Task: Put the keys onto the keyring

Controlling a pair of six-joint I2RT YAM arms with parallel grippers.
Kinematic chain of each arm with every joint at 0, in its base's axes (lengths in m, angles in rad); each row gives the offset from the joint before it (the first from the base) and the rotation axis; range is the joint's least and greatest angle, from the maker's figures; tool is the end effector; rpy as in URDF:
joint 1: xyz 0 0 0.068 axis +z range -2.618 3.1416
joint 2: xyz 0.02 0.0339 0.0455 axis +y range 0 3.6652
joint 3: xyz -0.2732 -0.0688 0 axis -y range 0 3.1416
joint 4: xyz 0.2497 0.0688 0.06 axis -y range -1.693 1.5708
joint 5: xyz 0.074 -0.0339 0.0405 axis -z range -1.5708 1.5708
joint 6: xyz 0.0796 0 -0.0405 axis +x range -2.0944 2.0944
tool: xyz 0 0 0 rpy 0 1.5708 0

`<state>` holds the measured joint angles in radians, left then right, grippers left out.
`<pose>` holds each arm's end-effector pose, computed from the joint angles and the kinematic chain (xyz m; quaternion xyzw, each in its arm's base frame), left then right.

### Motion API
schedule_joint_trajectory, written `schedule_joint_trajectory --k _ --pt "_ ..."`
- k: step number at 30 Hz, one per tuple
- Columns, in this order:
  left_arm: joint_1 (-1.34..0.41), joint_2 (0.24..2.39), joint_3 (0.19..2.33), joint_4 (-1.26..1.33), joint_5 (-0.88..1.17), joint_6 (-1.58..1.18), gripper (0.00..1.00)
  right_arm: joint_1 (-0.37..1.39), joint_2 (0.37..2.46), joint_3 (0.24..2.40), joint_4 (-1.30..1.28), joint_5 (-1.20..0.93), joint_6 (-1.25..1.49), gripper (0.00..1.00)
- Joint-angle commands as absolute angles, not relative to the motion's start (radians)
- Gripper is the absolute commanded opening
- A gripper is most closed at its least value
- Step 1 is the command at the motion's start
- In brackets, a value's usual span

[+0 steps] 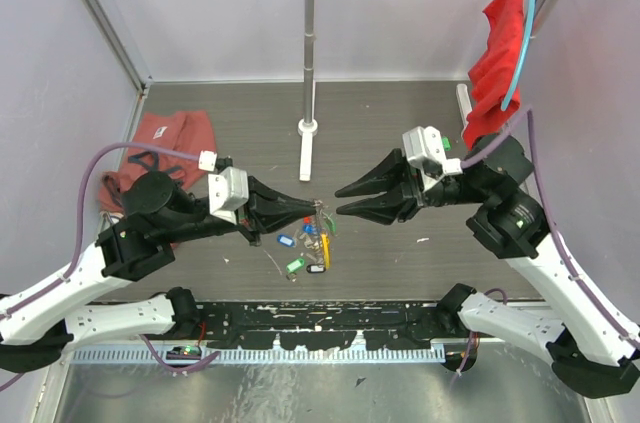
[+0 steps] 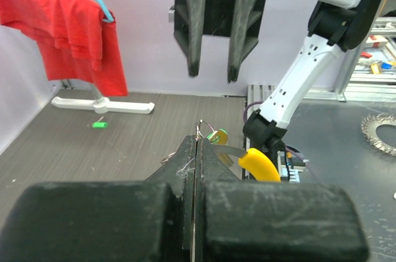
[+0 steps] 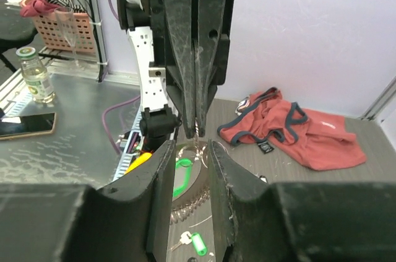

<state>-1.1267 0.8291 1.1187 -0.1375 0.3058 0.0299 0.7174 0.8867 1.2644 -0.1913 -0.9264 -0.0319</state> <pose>0.0668 -0.1961 0.4665 0.4486 0.4759 -0.4756 0.5882 0.0916 0.1643 0.4957 -0.5291 0.4055 0.5000 0.5528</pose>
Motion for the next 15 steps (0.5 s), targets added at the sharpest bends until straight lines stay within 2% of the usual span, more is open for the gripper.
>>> schedule_joint_trajectory --k 1,15 --pt "-1.128 0.830 1.139 -0.057 0.351 -0.010 0.00 0.721 0.916 1.289 -0.198 -0.961 -0.009 0.33" --pt "-1.129 0.849 1.151 -0.054 0.368 -0.015 0.00 0.721 0.919 1.258 -0.138 -0.995 0.047 0.33"
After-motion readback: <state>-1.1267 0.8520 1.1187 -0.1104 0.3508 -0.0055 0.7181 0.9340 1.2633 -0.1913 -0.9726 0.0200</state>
